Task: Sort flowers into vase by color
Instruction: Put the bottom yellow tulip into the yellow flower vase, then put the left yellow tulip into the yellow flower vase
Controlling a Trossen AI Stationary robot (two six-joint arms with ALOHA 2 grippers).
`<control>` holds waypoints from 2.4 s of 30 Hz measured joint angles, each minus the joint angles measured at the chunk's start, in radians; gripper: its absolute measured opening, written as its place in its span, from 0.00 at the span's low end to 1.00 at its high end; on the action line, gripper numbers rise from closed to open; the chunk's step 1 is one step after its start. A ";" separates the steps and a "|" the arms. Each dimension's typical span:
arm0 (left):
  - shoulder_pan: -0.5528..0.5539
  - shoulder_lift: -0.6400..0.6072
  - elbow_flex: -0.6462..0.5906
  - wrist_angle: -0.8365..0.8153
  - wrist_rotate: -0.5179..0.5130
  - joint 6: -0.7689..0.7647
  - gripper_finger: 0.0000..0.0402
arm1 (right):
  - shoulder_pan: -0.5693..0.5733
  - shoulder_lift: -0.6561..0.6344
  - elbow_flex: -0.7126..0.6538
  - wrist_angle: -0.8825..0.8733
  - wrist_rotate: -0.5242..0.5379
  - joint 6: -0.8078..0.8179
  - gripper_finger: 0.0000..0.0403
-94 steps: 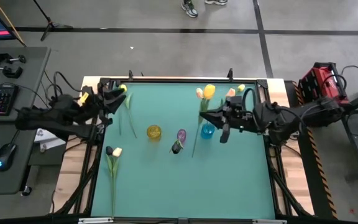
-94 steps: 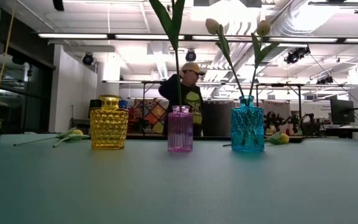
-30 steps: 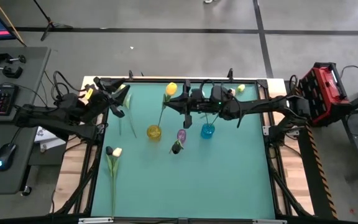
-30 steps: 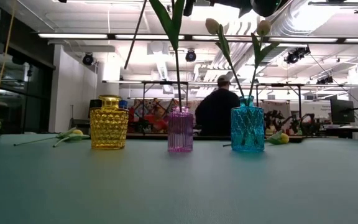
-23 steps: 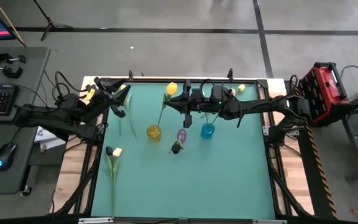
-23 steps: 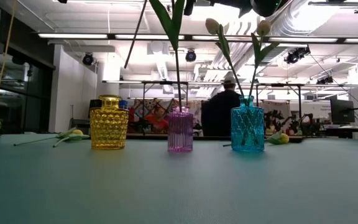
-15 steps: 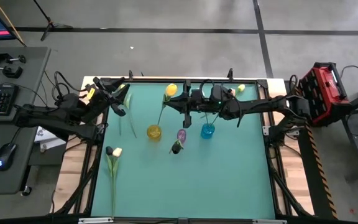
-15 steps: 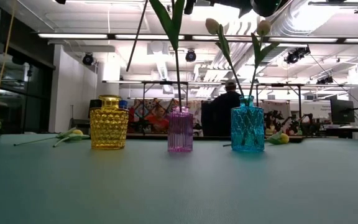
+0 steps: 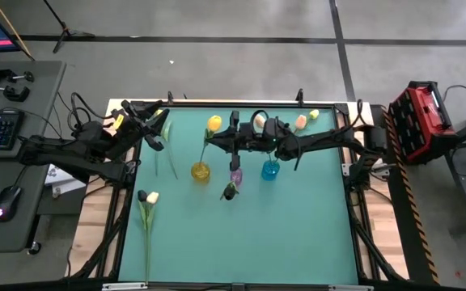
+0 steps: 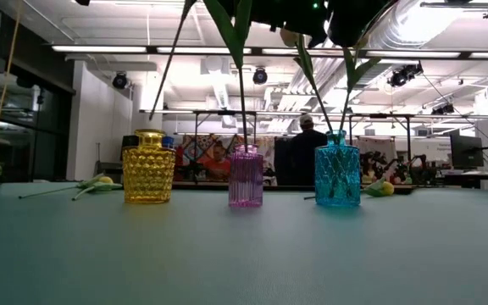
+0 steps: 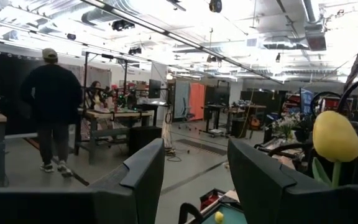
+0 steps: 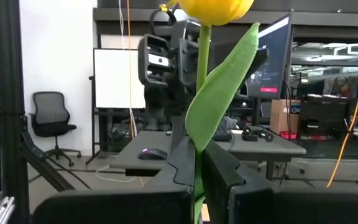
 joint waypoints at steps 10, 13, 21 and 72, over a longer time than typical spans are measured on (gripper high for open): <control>0.000 0.000 0.000 0.000 0.000 0.000 0.41 | 0.000 0.000 0.000 -0.059 0.001 -0.026 0.00; 0.000 0.000 0.000 0.000 -0.001 0.013 0.41 | 0.000 0.000 0.000 -0.059 0.001 -0.027 0.00; 0.000 0.000 0.000 0.000 -0.002 0.052 0.41 | 0.000 0.001 0.000 -0.116 0.005 -0.040 0.00; 0.000 -0.022 0.001 0.032 -0.027 0.078 0.41 | 0.000 -0.063 0.000 -0.080 0.059 0.166 0.76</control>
